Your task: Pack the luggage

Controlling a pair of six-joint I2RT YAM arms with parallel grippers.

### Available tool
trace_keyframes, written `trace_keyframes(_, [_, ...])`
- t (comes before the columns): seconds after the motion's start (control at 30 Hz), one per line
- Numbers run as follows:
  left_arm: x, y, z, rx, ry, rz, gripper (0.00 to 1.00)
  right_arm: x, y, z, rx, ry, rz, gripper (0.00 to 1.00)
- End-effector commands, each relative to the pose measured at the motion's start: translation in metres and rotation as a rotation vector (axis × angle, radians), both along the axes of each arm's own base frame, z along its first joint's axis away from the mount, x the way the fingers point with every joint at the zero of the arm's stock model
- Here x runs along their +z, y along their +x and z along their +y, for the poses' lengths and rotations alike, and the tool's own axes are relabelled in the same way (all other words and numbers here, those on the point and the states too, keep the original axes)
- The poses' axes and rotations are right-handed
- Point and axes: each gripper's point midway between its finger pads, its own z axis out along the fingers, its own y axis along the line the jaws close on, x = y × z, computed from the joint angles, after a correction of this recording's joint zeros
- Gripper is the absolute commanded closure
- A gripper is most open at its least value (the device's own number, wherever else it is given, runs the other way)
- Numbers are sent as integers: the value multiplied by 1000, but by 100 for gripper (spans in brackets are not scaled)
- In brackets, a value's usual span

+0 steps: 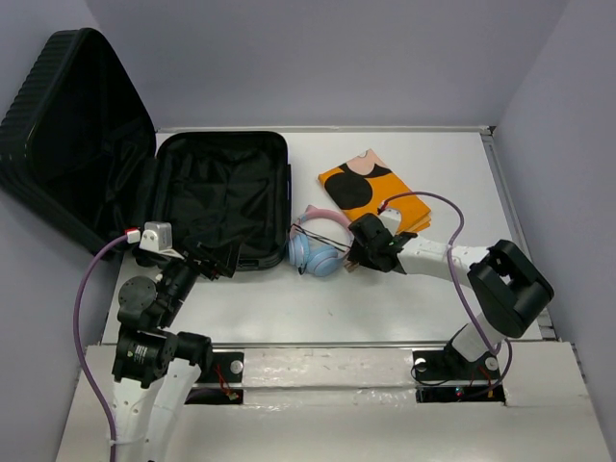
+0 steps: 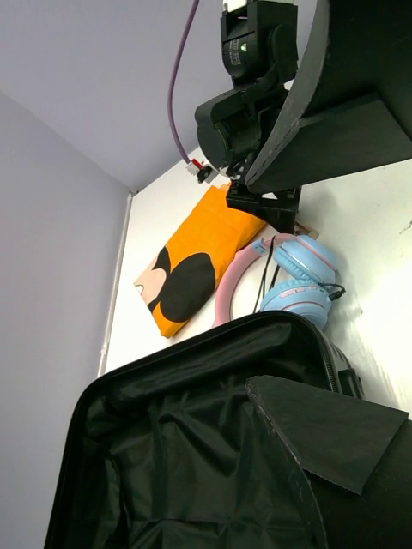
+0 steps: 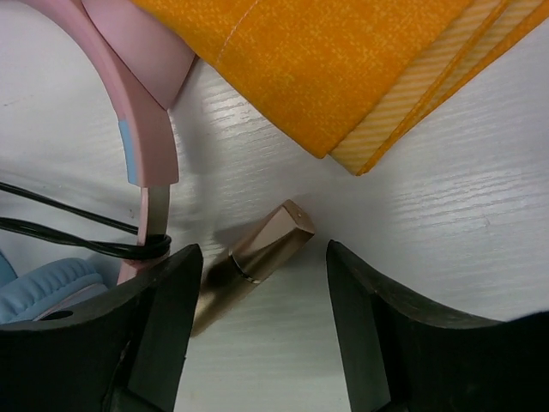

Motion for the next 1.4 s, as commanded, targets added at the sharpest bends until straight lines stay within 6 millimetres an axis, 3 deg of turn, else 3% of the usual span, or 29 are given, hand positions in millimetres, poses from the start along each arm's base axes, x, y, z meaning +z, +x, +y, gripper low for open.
trace_keyframes(0.0, [20, -6, -4, -30, -11, -72, 1, 5, 11, 4, -31, 29, -38, 43])
trace_keyframes(0.27, [21, -7, -4, -31, -12, -76, 1, -8, -7, -18, -19, -45, -13, 68])
trace_keyframes(0.33, [21, -7, -4, -33, -12, -78, 1, -10, -12, -27, -16, -76, -4, 80])
trace_keyframes(0.4, [21, -7, -4, -31, -12, -78, 1, -1, -14, -32, -21, -84, -21, 90])
trace_keyframes(0.47, [21, -7, -4, -31, -12, -78, 1, 11, -17, -36, 4, -93, -37, 93])
trace_keyframes(0.57, [21, -7, -5, -36, -13, -77, 1, 68, -8, -21, 78, -28, -169, 93])
trace_keyframes(0.63, [21, -6, -5, -35, -13, -74, 1, 103, -2, 6, 183, 54, -233, 93])
trace_keyframes(0.67, [20, -6, -5, -35, -15, -73, 1, 138, 6, 33, 241, 120, -295, 93])
trace_keyframes(0.73, [20, -5, -5, -36, -13, -71, 1, 175, 12, 77, 354, 199, -352, 93])
trace_keyframes(0.77, [19, -5, -5, -35, -12, -68, 1, 170, 21, 100, 407, 183, -344, 93])
trace_keyframes(0.8, [19, -4, -5, -31, -10, -64, 1, 220, 27, 139, 481, 272, -412, 93])
trace_keyframes(0.87, [18, -4, -4, -27, -10, -60, 1, 245, 35, 184, 571, 330, -439, 93])
trace_keyframes(0.9, [18, -3, -4, -24, -10, -59, 1, 223, 45, 214, 606, 331, -393, 92])
trace_keyframes(0.93, [18, -3, -3, -21, -10, -56, 1, 236, 56, 245, 649, 392, -390, 62])
trace_keyframes(1.0, [17, -2, -2, -16, -8, -53, 1, 245, 67, 257, 631, 402, -397, 31])
trace_keyframes(1.03, [17, -2, -2, -16, -8, -53, 1, 246, 73, 254, 605, 382, -402, 16])
trace_keyframes(1.1, [18, -3, -3, -20, -7, -57, 1, 228, 70, 248, 594, 355, -373, 15])
trace_keyframes(1.17, [18, -4, -4, -28, -7, -60, 1, 224, 71, 221, 541, 302, -384, 16])
trace_keyframes(1.23, [19, -5, -6, -37, -8, -64, 1, 192, 69, 176, 461, 215, -341, 18])
trace_keyframes(1.3, [19, -5, -5, -37, -9, -67, 1, 142, 56, 136, 406, 133, -256, 18])
trace_keyframes(1.33, [19, -5, -6, -39, -8, -66, 1, 144, 59, 110, 332, 123, -269, 18])
trace_keyframes(1.37, [19, -5, -6, -39, -10, -65, 1, 132, 56, 93, 297, 97, -253, 18])
